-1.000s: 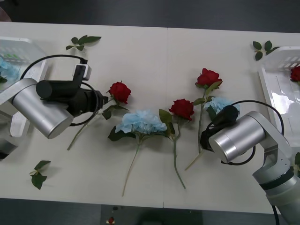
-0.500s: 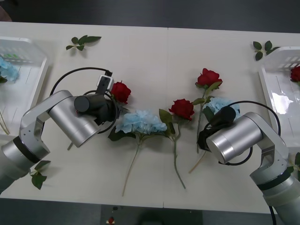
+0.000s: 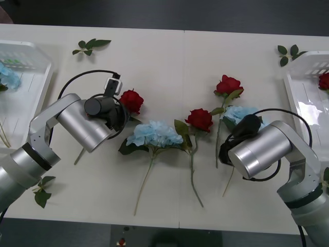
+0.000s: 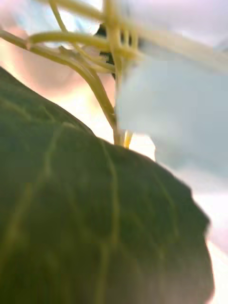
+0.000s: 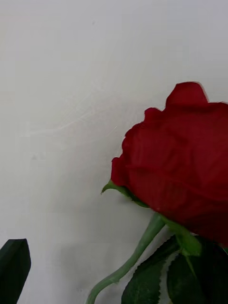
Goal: Put the red flowers into the right box and the blue flowers into the left box
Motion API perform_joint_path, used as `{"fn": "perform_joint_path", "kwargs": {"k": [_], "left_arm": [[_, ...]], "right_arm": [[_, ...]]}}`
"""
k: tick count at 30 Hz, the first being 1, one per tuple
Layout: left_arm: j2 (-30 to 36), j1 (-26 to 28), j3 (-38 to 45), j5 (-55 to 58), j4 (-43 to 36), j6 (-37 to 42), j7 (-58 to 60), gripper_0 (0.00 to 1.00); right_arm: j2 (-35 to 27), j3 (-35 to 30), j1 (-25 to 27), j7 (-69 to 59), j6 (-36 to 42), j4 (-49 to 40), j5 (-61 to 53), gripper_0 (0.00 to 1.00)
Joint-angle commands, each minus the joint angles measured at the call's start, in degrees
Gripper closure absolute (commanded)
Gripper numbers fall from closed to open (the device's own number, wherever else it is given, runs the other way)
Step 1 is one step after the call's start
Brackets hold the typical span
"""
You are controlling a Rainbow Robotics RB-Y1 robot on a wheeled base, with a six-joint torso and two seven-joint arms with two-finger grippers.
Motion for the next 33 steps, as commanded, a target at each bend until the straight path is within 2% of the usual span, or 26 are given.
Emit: {"fn": "perform_joint_path", "kwargs": {"k": [1,8,11,12,14,15,16,22,27,33], "left_arm": [[0.8,-1.3,-0.4,0.7,3.6,-4.8,-1.5,0.0],[0.8,-1.4,-0.4,2.7,5.4,-7.2,-1.5,0.02],[0.9,-1.4,-0.4,2.8,5.4,-7.2,-1.4,0.47],[0.9,-1.4,-0.4,2.8,5.4,-7.2,-1.4,0.58],[1.1,-1.4,-0.4,2.9,5.4,-7.1,-1.4,0.97],[1.1,-1.4,-0.4,2.9,5.4,-7.1,-1.4,0.97],[1.2,-1.4,-0.4,2.9,5.4,-7.2,-1.4,1.0],[1.3,-1.4,-0.4,2.9,5.4,-7.9,-1.4,1.0],[1.7,-1.4,-0.4,2.8,5.4,-8.5,-1.4,1.0],[3.8,-1.5,-0.3,2.9,2.5,-9.9,-0.9,1.0]], "right_arm": [[-5.5,-0.2,-0.1,-0.8,4.9,-10.6,-1.9,1.0],[-10.0,-5.3,2.4,-0.2,9.5,-22.6,-7.9,1.0],[-11.4,-8.7,4.1,0.6,9.6,-27.5,-11.5,1.0],[-11.6,-9.2,4.3,0.8,9.5,-28.4,-12.3,1.0],[-11.8,-12.0,5.0,3.6,9.5,-31.3,-15.5,1.0],[-11.8,-12.0,5.0,3.6,9.5,-31.3,-15.5,1.0],[-11.8,-14.9,5.5,7.3,9.5,-33.6,-18.7,1.0],[-10.3,-24.8,5.7,20.4,9.4,-38.3,-30.7,1.0],[-7.0,-35.3,5.1,35.0,9.4,-38.6,-43.0,1.0],[-2.5,-43.7,2.4,48.8,9.3,-35.0,-57.6,1.0]]}}
